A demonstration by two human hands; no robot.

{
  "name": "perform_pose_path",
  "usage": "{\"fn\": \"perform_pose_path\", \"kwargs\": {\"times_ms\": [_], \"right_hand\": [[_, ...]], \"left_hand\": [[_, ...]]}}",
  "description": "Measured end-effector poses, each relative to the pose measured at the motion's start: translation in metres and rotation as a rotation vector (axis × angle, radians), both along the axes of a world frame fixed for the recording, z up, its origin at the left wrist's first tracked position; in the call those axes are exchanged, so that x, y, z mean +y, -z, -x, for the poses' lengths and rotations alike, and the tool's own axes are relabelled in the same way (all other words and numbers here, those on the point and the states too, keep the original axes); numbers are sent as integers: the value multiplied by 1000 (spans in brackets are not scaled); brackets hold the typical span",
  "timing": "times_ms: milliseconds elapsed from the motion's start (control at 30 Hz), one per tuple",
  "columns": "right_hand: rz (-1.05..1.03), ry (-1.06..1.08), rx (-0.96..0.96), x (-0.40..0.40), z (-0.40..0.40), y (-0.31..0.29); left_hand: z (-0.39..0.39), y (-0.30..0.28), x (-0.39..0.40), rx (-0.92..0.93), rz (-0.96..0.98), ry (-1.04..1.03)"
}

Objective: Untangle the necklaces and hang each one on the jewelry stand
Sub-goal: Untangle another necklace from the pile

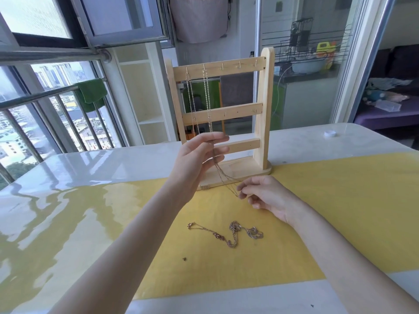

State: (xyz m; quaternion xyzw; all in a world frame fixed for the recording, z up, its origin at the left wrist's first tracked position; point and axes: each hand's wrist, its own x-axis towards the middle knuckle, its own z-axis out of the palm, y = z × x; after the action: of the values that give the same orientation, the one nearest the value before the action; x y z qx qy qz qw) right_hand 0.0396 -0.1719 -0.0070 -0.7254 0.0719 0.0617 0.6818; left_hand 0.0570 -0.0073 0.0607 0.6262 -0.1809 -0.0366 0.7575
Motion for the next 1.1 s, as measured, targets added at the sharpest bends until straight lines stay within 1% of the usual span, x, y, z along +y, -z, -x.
{"fn": "perform_pose_path", "kwargs": {"times_ms": [100,167,233,333,400,500,600,667,733,833,933,1033,1100], "right_hand": [[15,-12,-26,1,1,-3],[7,-14,-45,0,1,-5],[19,8,-89,-1,2,-6],[66,83,-210,-4,4,-9],[44,131,-306,-4,5,-12],[-15,180,-438,-2,4,-16],[-30,156,-485,-3,4,-22],[-37,96,-480,-4,5,-26],[1,56,-474,-4,5,-29],[10,32,-482,0,6,-32],[-22,16,-490,0,7,-35],[5,-16,-487,0,8,-36],[40,18,-531,0,8,-37]], "left_hand": [[2,-2,0,-31,-42,4],[2,-3,0,-62,-113,-15],[0,-3,-1,-79,-274,-47],[-2,6,-3,-33,-615,-21],[-1,16,-5,54,-693,15],[1,27,-8,159,-680,41],[2,34,-9,175,-691,76],[3,35,-8,161,-714,106],[3,36,-8,105,-730,103],[2,33,-10,-21,-689,13],[0,33,-12,-19,-614,-22],[1,35,-15,-10,-562,9],[-1,35,-17,-21,-533,17]]}}
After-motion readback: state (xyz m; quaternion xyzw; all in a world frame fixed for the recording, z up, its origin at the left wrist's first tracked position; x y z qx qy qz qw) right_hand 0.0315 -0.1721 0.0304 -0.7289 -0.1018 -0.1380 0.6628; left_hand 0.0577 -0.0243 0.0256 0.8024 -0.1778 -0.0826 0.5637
